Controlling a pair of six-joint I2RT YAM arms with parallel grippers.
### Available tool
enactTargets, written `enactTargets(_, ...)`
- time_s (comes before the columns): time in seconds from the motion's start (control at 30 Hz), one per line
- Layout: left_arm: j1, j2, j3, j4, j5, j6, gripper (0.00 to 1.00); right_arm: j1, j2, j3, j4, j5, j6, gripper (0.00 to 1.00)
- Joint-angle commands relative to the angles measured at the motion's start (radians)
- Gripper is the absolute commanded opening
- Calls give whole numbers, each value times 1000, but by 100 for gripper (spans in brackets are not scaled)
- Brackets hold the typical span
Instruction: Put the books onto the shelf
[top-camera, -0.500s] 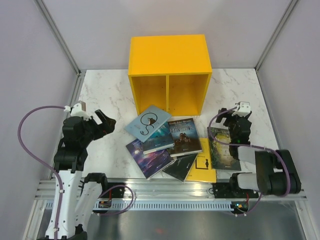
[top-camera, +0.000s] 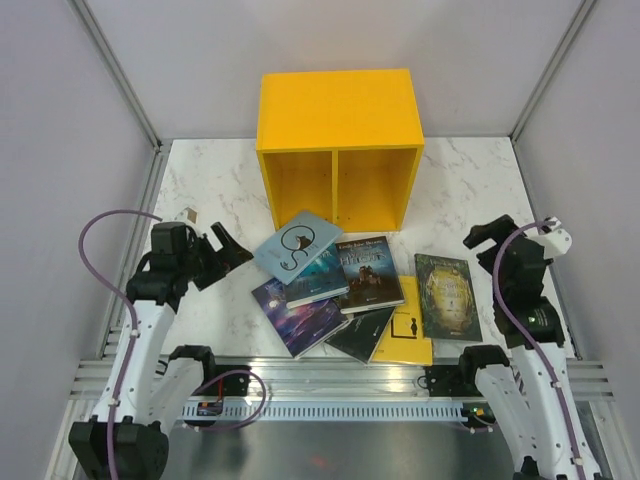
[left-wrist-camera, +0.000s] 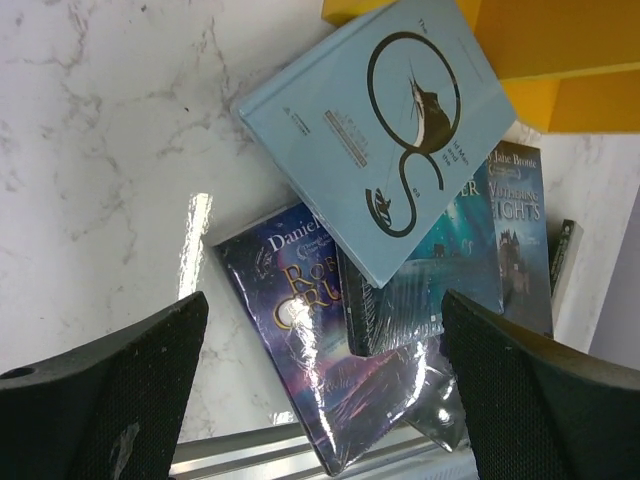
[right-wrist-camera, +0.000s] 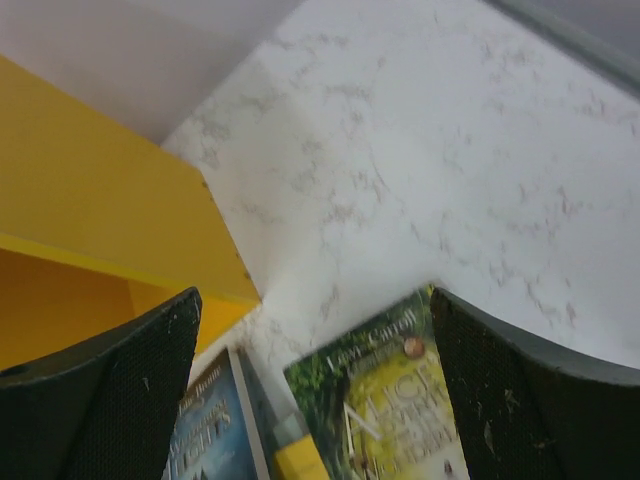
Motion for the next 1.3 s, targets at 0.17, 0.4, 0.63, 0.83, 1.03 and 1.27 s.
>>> enactTargets(0.17,-4,111,-160,239,177,-181,100,2,108,36,-529,-350,150,95)
enactTargets(0.4,-27,158,-343,518,158,-302,100,5,-27,46,-575,-410,117,95)
enactTargets(0.63,-101,213,-458,794,28,-477,100,21,-33,19,-610,-453,105,94)
enactTargets(0.83,-108,389,-481,1013,-6,-552,98,22,-50,20,-629,-450,91,94)
enactTargets(1.03,-125,479,-421,1031,-40,-557,91,22,-48,20,-644,-438,74,93)
enactTargets(1.27,-125,560,-357,1047,-66,-527,83,24,-39,8,-645,-435,65,93)
